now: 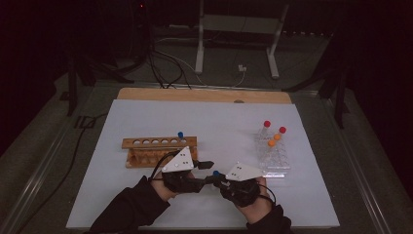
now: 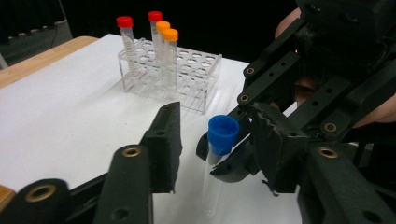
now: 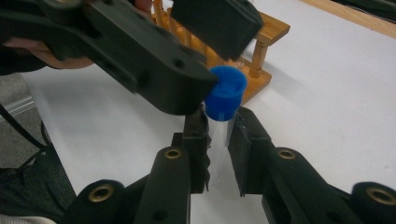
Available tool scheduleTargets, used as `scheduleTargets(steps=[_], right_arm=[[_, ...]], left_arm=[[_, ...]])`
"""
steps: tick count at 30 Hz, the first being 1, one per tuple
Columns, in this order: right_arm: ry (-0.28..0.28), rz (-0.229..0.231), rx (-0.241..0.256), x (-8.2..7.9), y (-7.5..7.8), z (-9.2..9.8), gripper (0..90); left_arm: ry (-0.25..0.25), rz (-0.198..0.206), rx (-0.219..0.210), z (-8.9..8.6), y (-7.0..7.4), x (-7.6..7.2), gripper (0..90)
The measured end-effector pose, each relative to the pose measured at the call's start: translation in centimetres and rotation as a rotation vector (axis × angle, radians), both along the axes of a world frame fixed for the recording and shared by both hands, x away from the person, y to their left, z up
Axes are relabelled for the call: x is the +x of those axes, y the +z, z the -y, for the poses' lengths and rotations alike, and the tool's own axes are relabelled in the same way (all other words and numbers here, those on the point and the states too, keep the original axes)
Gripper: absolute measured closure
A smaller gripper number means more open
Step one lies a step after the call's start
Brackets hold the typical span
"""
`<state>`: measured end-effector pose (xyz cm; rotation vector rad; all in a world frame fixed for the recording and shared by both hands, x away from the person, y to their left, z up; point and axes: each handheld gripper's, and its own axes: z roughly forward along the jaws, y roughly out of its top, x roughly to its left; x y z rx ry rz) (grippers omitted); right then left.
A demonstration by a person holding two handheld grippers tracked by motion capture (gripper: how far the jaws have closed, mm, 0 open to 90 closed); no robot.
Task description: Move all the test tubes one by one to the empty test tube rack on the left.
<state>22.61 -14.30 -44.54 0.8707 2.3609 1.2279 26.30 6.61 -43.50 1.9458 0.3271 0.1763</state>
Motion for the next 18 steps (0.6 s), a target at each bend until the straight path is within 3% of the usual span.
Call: scheduleTargets(steps=[11, 18], right_arm=[[-0.003, -0.001, -0.005, 0.02, -0.04, -0.01, 76.8], [-0.008, -0.001, 0.011, 0.13, 0.01, 0.17, 75.8]], left_arm=[[-0.004, 0.017, 0.016, 0.89, -0.41, 0.05, 74.8], [0.003, 0.037, 0.027, 1.04, -0.08, 0.07, 77.4]])
